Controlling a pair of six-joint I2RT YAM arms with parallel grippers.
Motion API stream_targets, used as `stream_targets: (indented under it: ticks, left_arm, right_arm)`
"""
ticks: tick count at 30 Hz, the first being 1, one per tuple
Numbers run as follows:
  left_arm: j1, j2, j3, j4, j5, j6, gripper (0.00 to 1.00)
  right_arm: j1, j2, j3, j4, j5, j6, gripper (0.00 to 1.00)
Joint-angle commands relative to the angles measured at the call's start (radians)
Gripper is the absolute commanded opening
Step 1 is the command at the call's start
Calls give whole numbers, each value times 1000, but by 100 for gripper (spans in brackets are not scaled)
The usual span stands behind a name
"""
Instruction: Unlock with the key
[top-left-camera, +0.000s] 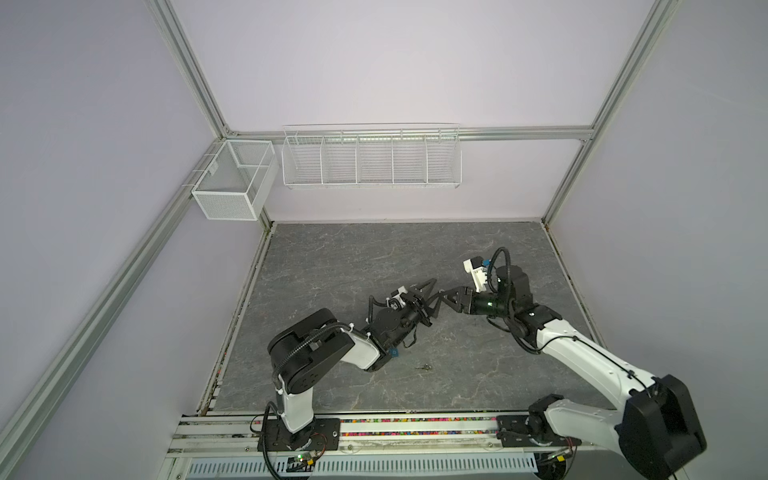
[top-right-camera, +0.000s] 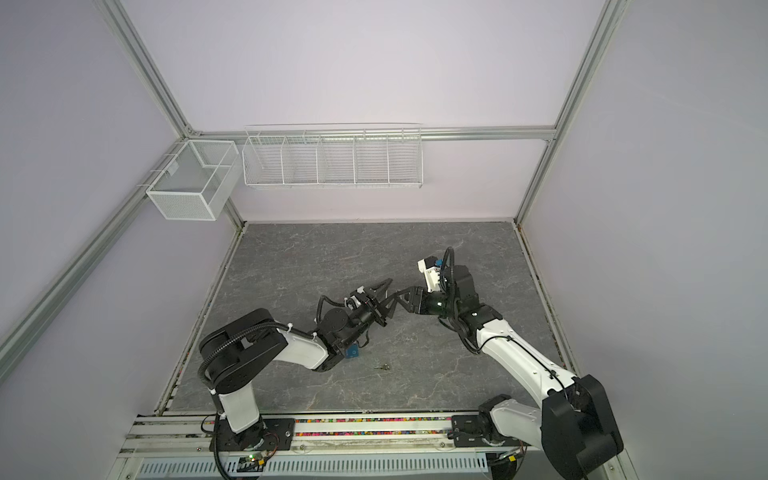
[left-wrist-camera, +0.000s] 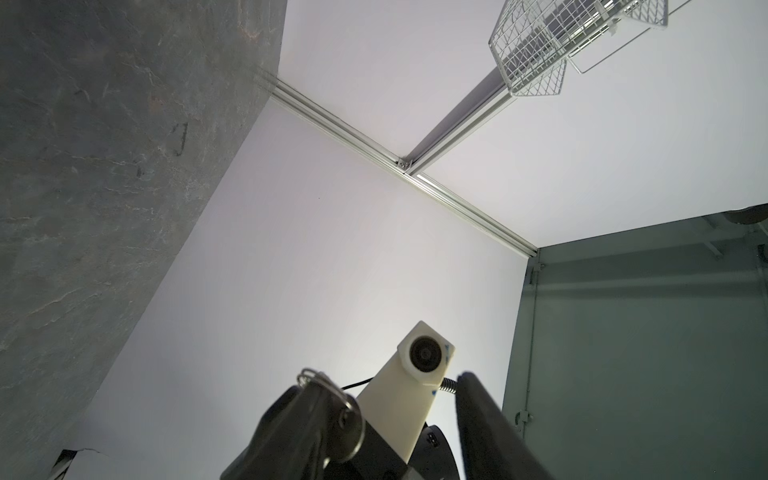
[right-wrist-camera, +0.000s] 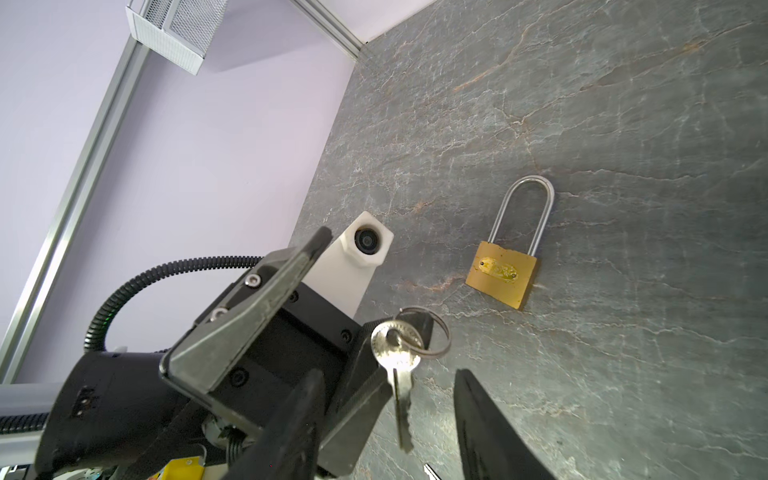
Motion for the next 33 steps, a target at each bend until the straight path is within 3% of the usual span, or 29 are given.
stream_targets:
  ticks: [1,15,23,33]
  left_arm:
    - [5,-27,2,30,10,-94,50]
    - [16,-41,-8,31,12,-91,50]
    - [19,-42,-11,30,9,-89,50]
    - [21,-45,-19,29,0,-83,51]
  right_arm:
    - [-4,12,-10,36,-39,22,51]
    - [-14,12,-34,102,-96,86,42]
    - [-20,2,-29,93,-114,86,32]
    - [-21,-1,-24,76,-107,78,13]
